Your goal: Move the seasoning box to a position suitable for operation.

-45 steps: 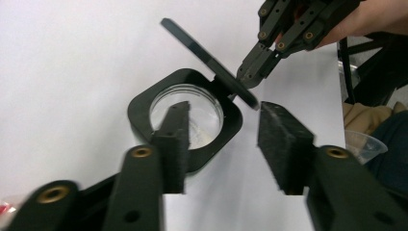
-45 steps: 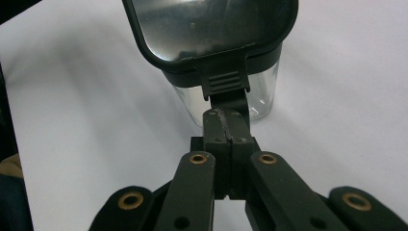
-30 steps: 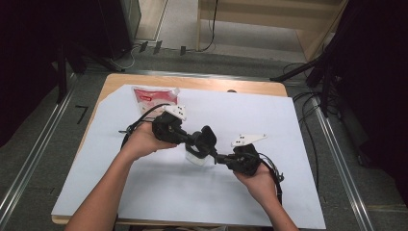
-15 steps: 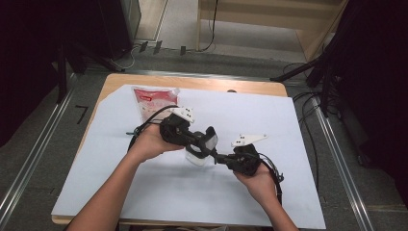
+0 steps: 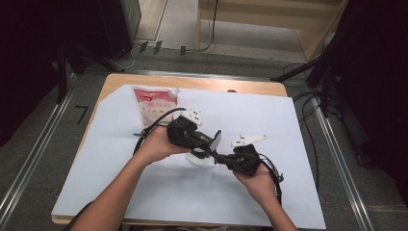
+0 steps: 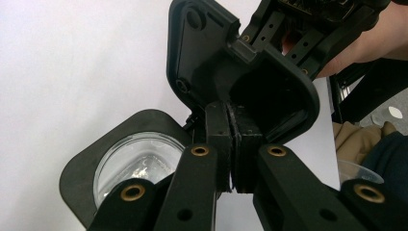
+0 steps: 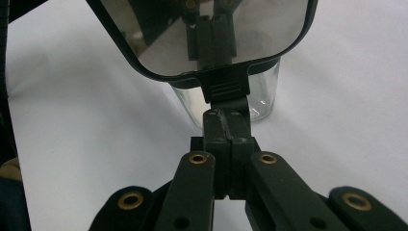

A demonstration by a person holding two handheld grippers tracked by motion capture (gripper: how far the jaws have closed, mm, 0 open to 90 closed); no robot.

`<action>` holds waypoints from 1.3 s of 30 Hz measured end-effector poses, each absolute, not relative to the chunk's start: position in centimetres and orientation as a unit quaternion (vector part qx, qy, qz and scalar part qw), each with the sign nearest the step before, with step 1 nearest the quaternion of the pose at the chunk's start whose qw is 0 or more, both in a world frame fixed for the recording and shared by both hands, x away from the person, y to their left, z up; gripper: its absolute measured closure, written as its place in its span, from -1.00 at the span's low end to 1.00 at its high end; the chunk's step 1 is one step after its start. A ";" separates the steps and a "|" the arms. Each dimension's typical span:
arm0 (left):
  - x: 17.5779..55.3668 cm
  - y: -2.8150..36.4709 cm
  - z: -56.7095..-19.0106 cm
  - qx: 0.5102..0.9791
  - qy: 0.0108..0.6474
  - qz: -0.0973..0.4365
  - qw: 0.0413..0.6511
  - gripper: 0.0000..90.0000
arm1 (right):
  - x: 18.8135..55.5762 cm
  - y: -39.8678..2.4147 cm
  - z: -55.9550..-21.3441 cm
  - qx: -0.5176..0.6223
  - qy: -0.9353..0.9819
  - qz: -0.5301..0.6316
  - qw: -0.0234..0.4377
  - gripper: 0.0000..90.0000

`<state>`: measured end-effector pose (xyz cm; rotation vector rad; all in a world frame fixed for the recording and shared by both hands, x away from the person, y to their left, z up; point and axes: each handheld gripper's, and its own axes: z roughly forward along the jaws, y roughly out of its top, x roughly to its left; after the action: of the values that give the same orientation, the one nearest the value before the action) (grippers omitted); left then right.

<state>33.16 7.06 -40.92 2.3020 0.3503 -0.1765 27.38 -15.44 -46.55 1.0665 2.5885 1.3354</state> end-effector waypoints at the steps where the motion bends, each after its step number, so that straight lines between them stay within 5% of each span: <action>1: 33.2 7.0 -41.0 0.906 0.140 -0.072 0.394 0.99 | 27.4 -15.4 -46.6 0.344 0.834 0.431 0.019 1.00; 17: 33.6 7.3 -41.3 0.906 0.159 -0.068 0.387 0.85 | 27.1 -14.9 -46.5 0.334 0.838 0.431 0.017 1.00; 31: 35.0 10.9 -40.4 0.878 0.218 -0.065 0.420 0.13 | 27.2 -14.1 -47.4 0.327 0.846 0.420 0.011 1.00; 39: 34.7 12.7 -39.9 0.875 0.237 -0.023 0.421 -0.08 | 27.9 -15.2 -47.6 0.343 0.840 0.419 0.015 1.00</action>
<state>34.73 12.72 -39.88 2.1932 0.5942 -0.0577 27.89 -15.16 -47.60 1.0674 2.6163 1.3052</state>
